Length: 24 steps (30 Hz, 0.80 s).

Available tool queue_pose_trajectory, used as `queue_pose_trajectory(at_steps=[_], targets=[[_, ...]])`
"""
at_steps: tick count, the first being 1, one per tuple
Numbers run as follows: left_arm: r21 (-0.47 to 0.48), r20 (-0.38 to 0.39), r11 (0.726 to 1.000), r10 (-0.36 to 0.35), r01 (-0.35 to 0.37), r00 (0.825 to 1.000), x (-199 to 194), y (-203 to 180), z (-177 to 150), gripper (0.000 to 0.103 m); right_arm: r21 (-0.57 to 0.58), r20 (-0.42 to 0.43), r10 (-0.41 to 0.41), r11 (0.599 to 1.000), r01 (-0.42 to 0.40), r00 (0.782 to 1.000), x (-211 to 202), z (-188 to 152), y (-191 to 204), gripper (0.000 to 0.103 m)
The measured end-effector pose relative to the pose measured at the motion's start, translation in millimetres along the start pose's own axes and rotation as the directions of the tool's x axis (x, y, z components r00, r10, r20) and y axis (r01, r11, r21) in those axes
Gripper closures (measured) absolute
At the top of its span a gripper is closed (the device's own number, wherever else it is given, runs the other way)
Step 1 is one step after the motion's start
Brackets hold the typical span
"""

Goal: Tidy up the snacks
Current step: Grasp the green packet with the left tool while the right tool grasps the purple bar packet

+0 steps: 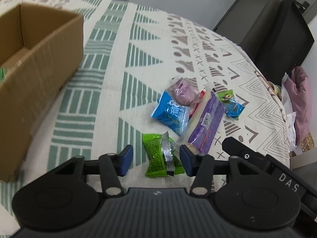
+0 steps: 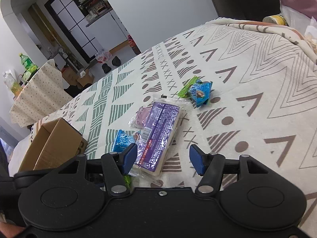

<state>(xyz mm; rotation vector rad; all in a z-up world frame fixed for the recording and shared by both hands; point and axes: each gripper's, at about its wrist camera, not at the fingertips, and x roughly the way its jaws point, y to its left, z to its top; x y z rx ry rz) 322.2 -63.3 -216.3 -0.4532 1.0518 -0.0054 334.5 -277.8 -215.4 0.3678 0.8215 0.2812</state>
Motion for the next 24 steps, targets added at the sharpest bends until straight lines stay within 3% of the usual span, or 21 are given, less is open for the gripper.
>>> queue_pose_trajectory(at_steps=[8,13,19,24], targets=[[-0.057,-0.031,0.998,-0.026,0.024,0.999,8,12,1,0.075,-0.007,-0.024,0.000,1.000,0.000,1.000,12,-2,9,0.044],[-0.063,-0.035,0.998,-0.016,0.013,0.999,3,19,2,0.076,-0.025,-0.030,-0.007,1.000,0.006,1.000,24,-3,20,0.044],[-0.066,-0.023,0.998,0.012,-0.014,1.000,-4,29,3,0.076,-0.082,-0.020,-0.082,0.993,0.080,0.996,40,-6,32,0.042],[-0.072,-0.016,0.997,0.041,-0.042,0.999,-11,35,4,0.076,-0.092,-0.039,-0.131,0.988,0.127,0.991,43,-12,31,0.057]])
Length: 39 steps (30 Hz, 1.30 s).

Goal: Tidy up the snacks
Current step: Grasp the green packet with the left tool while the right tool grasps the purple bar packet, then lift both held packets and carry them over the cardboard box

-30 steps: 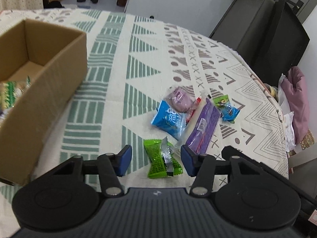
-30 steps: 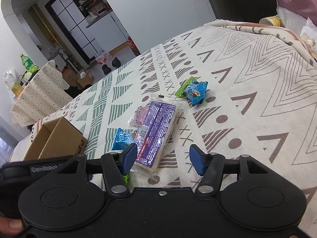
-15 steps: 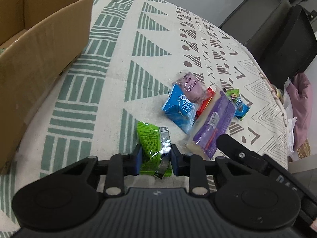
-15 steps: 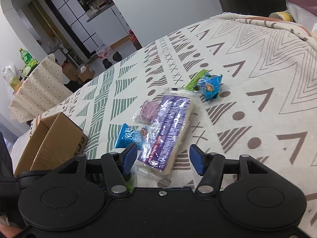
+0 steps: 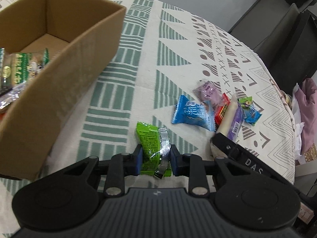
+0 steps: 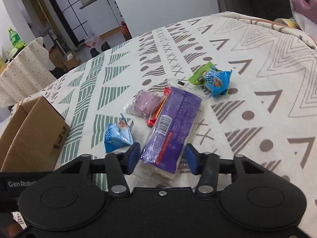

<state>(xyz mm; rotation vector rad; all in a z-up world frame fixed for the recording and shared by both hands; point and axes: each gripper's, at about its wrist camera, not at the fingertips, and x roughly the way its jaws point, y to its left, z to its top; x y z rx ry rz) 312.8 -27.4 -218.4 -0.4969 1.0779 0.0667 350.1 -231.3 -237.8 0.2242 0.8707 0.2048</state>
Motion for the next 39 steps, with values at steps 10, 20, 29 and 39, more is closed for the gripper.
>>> queue_pose_trajectory(at_steps=[10,20,29,39], targets=[[-0.009,-0.007,0.999,0.033,-0.033,0.999,-12,10,-9,0.076,0.040,-0.042,0.012,0.999,-0.010,0.999,-26,-18,-8,0.064],[0.022,0.003,0.996,0.085,-0.085,0.996,-7,2,-13,0.073,0.074,-0.050,0.037,0.997,-0.033,0.998,-36,-19,-23,0.056],[0.069,0.024,0.988,0.135,-0.136,0.991,0,-10,-15,0.072,0.050,-0.053,0.059,0.997,-0.056,0.997,-20,-20,-19,0.057],[0.065,0.041,0.991,0.114,-0.117,0.993,-12,-11,-17,0.075,0.108,-0.010,0.166,0.981,-0.164,0.986,-36,-20,-23,0.071]])
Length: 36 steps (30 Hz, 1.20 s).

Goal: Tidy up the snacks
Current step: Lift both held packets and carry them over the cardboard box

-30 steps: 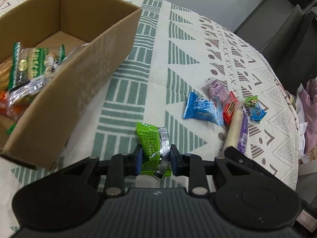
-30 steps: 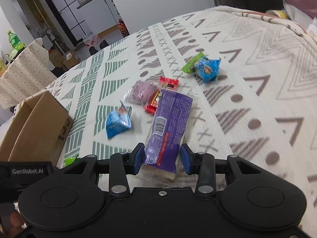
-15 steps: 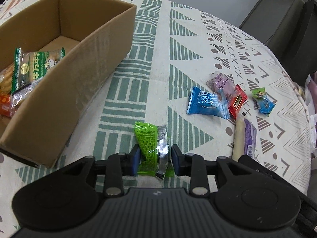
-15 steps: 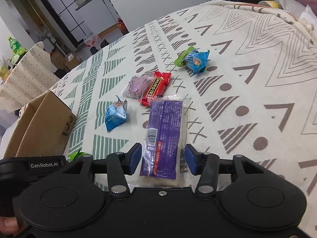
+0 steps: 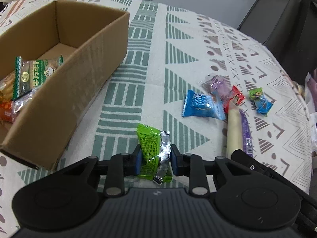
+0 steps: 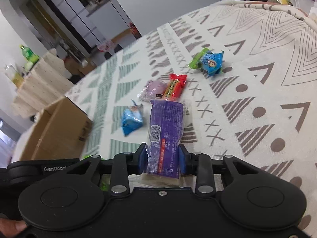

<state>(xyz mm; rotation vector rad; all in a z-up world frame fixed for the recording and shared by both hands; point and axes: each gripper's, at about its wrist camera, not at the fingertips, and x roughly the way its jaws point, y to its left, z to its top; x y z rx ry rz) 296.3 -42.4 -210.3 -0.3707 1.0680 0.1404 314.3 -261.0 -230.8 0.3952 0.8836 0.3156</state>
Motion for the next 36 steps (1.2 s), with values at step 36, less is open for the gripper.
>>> queue_pose_trajectory(at_steps=[36], targets=[[-0.056,0.249,0.996,-0.055,0.071,0.967,-126,57,30,0.075,-0.105,0.135,0.251,0.966,-0.238,0.959,-41,12,109,0.072]])
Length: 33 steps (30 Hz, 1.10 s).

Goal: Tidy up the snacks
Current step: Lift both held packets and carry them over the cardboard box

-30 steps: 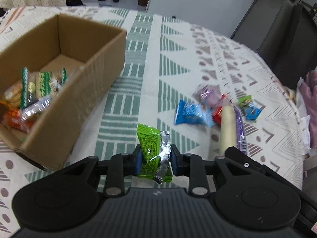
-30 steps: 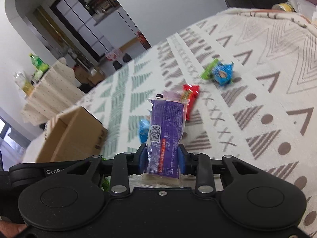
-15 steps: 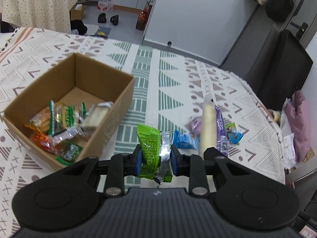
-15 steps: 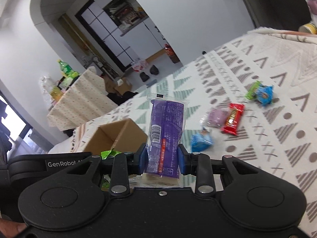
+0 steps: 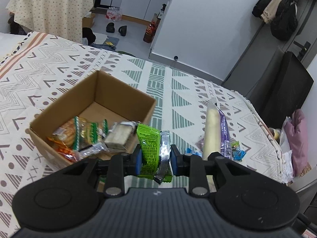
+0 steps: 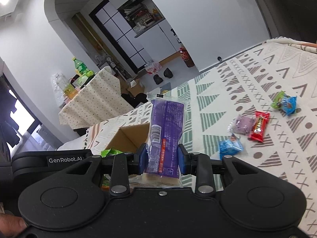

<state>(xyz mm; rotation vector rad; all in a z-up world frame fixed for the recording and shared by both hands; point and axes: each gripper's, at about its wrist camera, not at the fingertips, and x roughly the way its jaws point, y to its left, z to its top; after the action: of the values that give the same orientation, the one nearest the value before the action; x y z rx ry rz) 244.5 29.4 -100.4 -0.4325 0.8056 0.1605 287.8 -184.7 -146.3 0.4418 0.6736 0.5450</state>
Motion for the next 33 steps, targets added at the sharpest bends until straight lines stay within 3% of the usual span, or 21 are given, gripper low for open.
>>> queue_pose_trajectory(at_steps=[15,27,33], targets=[[-0.034,0.016,0.999,-0.015,0.015,1.000,1,50,24,0.075,-0.074,-0.023,0.022,0.997,-0.023,1.000,32,-3,45,0.072],[-0.100,0.010,0.995,0.028,-0.027,1.000,20,110,52,0.075,-0.119,-0.077,0.001,0.993,-0.011,0.997,73,-8,70,0.072],[-0.114,-0.006,0.994,0.000,-0.001,1.000,35,123,63,0.075,-0.150,-0.108,-0.004,0.989,-0.012,0.994,95,-10,82,0.072]])
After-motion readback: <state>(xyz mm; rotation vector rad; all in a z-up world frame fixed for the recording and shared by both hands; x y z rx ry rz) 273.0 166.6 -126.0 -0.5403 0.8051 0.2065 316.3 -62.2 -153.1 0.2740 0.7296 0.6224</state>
